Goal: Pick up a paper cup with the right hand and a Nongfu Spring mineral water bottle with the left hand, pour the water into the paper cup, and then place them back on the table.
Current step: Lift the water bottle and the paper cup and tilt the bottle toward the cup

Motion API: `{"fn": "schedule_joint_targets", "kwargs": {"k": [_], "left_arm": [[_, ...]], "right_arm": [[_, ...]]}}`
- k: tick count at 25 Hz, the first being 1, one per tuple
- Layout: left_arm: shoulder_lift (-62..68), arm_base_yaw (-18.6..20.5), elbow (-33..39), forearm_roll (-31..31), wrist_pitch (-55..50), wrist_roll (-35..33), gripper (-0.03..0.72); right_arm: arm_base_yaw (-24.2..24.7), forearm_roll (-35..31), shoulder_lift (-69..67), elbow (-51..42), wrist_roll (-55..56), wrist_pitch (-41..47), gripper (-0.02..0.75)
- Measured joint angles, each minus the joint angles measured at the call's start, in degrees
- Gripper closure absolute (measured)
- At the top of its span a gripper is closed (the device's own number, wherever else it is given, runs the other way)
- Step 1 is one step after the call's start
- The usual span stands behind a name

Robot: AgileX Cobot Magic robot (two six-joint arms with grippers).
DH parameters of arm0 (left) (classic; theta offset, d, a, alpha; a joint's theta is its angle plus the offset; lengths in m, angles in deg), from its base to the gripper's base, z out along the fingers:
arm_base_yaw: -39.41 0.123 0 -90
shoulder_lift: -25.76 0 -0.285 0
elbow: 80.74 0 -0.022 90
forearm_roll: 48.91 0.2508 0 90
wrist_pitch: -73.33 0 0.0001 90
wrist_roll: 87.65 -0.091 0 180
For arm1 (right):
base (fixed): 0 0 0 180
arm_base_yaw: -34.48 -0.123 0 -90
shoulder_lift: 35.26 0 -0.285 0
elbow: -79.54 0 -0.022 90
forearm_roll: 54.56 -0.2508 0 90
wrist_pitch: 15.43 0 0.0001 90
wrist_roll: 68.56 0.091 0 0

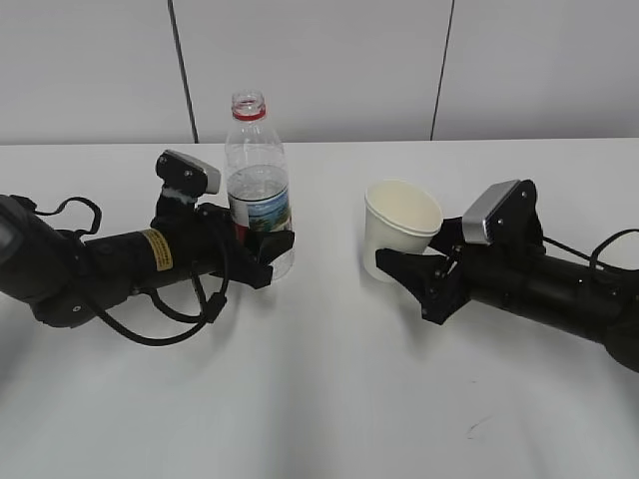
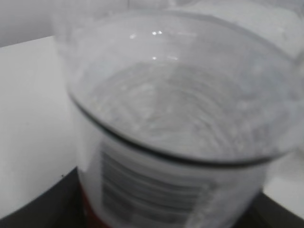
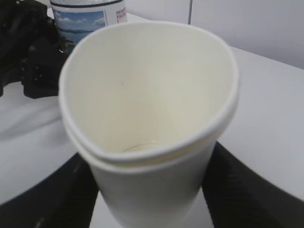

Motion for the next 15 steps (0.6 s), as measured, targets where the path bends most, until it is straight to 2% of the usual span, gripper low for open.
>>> {"fn": "schedule_joint_targets", "kwargs": {"k": [4, 7, 10, 15], "left_arm": [[-1.44, 0.0, -0.06, 1.79, -2.87, 0.05, 0.328], [-3.65, 0.0, -0.06, 4.09, -7.13, 0.05, 0.361], [-6.12, 0.0, 0.11, 5.33, -11.1, 0.05, 0.372], [-11.41, 0.0, 0.11, 5.45, -14.8, -1.38, 0.376]], "right_arm": [[0.0, 1.62, 2.35, 0.0, 0.85, 0.15, 0.265], [0.0, 2.66, 4.13, 0.0, 1.97, 3.78, 0.265], [0.0, 4.07, 4.97, 0.0, 2.88, 7.33, 0.265], [0.0, 7.86, 5.1, 0.0, 5.12, 8.12, 0.265]]}}
